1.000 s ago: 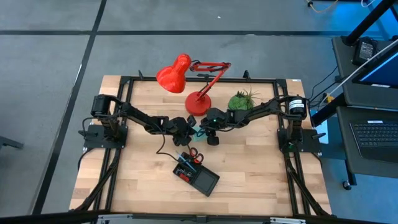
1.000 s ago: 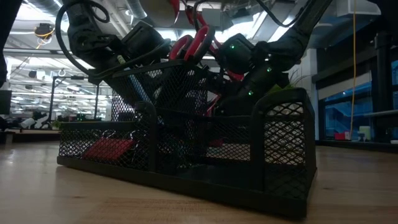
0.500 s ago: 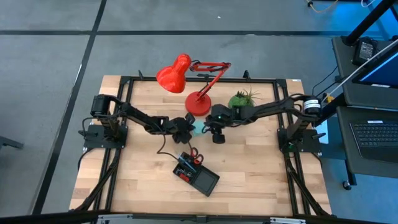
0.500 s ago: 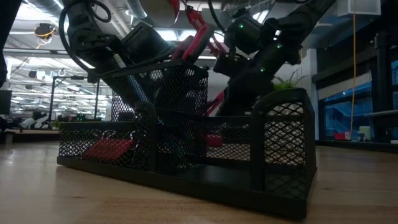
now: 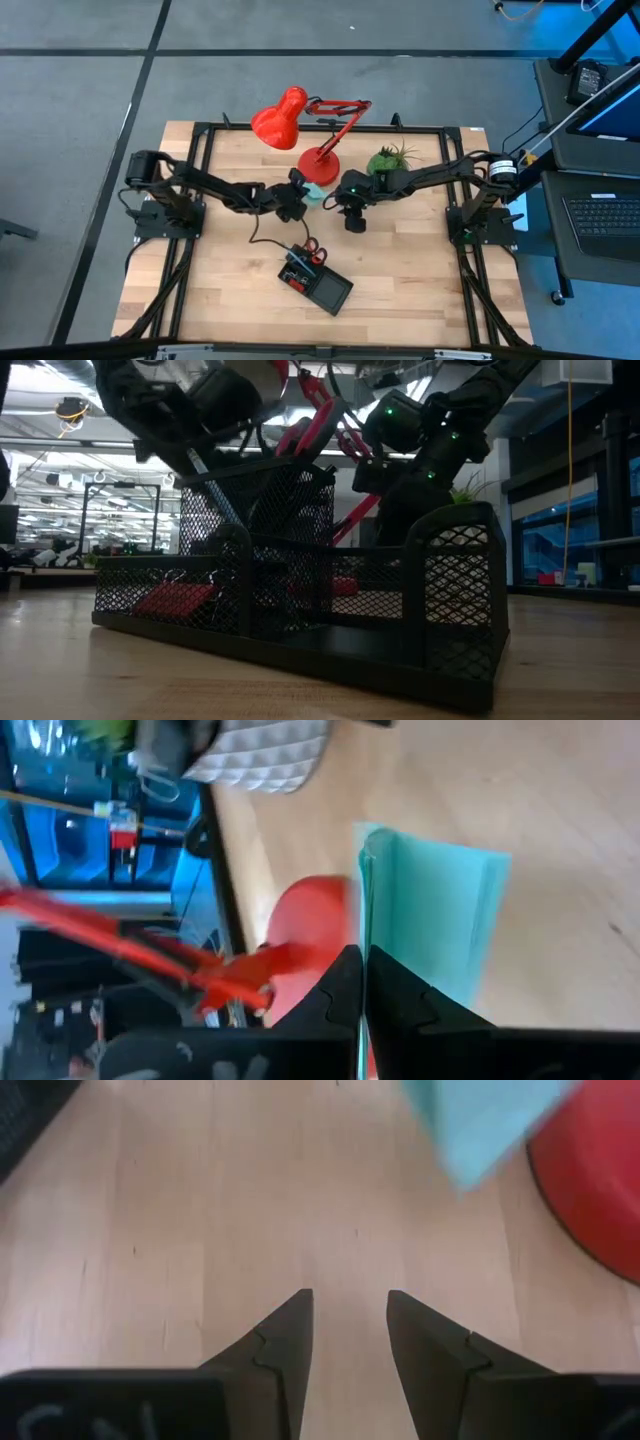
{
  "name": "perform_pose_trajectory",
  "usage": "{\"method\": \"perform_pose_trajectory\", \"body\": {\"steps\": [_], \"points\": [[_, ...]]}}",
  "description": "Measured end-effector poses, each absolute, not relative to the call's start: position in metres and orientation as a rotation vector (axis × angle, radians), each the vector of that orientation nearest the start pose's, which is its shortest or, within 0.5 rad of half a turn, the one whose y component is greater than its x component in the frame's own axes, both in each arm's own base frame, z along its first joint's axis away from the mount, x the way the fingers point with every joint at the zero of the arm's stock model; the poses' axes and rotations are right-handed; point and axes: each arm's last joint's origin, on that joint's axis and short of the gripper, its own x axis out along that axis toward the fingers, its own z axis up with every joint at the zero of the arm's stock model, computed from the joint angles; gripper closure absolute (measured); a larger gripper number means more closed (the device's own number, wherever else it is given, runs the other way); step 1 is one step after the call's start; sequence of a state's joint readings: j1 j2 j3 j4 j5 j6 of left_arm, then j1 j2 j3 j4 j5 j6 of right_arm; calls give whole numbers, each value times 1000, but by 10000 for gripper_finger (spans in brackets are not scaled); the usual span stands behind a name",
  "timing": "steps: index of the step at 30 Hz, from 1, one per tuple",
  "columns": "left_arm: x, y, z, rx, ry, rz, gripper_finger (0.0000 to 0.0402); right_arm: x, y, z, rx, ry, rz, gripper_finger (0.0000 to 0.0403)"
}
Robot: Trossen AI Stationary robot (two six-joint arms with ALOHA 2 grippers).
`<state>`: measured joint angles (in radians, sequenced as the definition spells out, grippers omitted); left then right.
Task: Pick and place office supplies into organizer
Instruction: Put the blue notepad into the black desk organizer
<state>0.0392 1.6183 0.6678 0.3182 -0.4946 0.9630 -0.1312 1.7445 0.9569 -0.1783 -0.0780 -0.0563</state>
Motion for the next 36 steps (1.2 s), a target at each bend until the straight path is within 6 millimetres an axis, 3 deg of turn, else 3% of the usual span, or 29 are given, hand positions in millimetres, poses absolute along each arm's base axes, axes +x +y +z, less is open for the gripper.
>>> {"method": "perform_pose_trajectory", "body": {"steps": [7,16,21,29,36], "points": [[282,25,183,956,777,252,399,322,-32,173,-2,923,-75,269],[266,-3,217,1014,684,354,399,258,-17,192,86,726,-190,270],[265,-29,224,996,639,373,399,233,-15,188,160,643,-214,270],[266,-73,254,909,545,364,399,225,-15,179,182,582,-236,270],[265,-109,271,932,491,360,399,225,-16,179,178,576,-231,270]]}}
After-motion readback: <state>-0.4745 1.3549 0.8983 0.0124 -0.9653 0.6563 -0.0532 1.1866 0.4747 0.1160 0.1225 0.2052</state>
